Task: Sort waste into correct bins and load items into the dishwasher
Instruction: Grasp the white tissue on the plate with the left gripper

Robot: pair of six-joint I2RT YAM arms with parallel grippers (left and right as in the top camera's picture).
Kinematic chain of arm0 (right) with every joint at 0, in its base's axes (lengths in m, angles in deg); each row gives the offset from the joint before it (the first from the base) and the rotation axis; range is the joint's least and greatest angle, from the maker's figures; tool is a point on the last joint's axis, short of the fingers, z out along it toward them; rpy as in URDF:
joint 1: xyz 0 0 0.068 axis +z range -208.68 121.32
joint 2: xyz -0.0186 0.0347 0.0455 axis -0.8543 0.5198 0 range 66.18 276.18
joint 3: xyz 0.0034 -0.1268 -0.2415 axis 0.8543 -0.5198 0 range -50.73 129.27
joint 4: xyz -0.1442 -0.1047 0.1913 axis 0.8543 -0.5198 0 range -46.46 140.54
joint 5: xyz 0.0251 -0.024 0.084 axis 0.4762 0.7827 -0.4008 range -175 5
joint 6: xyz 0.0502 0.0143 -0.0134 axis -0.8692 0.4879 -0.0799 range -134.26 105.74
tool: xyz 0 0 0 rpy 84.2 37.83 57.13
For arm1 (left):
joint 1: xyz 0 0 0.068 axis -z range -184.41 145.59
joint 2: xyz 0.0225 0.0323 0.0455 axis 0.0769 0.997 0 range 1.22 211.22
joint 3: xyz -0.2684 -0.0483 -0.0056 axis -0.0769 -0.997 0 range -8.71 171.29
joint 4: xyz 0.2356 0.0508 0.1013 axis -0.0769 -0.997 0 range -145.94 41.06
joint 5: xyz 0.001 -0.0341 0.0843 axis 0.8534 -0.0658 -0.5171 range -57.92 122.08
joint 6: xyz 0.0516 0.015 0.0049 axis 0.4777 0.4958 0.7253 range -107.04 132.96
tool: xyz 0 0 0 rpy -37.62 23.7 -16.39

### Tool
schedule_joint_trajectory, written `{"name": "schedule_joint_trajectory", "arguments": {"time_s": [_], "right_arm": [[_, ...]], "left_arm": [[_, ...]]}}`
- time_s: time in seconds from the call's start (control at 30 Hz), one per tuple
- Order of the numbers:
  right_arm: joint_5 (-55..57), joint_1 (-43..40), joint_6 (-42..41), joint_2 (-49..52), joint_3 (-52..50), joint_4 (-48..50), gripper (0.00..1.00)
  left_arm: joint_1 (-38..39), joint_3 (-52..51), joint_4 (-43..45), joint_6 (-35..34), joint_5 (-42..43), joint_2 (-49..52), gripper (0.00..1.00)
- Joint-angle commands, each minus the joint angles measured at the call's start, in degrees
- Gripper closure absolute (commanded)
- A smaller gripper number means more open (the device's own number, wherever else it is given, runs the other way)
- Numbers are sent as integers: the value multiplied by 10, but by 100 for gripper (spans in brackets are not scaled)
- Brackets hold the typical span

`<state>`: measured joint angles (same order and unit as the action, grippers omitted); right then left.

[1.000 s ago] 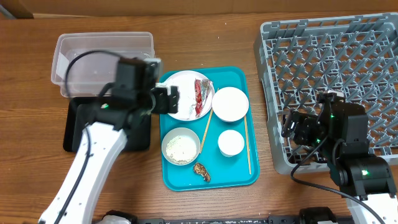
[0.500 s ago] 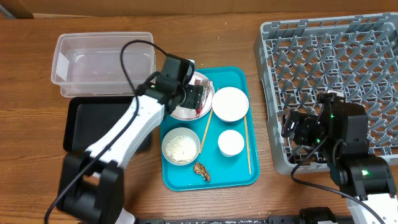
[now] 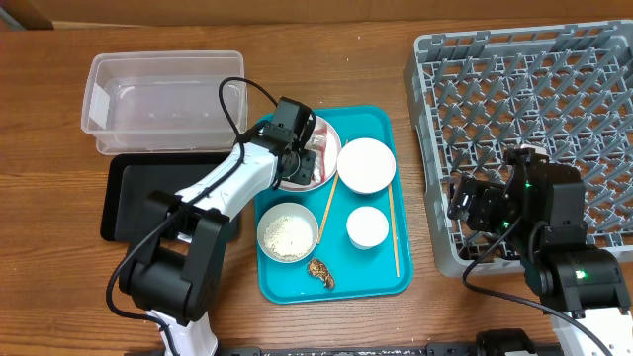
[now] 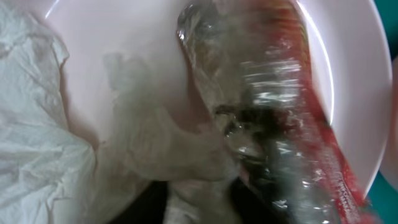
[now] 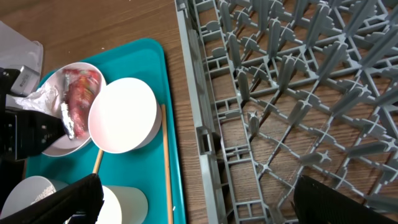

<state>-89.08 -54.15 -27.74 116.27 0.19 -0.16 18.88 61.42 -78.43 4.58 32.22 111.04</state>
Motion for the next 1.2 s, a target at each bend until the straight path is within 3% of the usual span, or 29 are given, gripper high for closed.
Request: {"name": "schedule_joint_trajectory", "arguments": {"time_s": [0.0,0.03,0.57,0.8,1.0,1.07,1.13,1.17], "right_arm": [[0,-1,-1,-5,17,-2,0],[-1,-1,-1,-5,17,-3,0],[1,-1,-1,-5,17,-9,0],[1,-1,-1,-5,17,-9,0],[1,-1,-1,-5,17,-9,0],[1,-1,-1,-5,17,-9,0],[1,-1,-1,-5,17,-9,0],[1,-1,-1,-5,17,-9,0]], "left_arm": [[5,10,-2,9,-8,2,89],[5,12,-6,9,-8,1,96],[-4,163,-186,9,-78,-97,96],[-48,186,-166,9,-167,-133,96],[-113,186,-132,6,-170,-119,96],[-133,186,-122,6,-170,-110,91],[-148,186,-115,6,-159,-101,70],[-153,186,-114,6,-147,-98,67]]}}
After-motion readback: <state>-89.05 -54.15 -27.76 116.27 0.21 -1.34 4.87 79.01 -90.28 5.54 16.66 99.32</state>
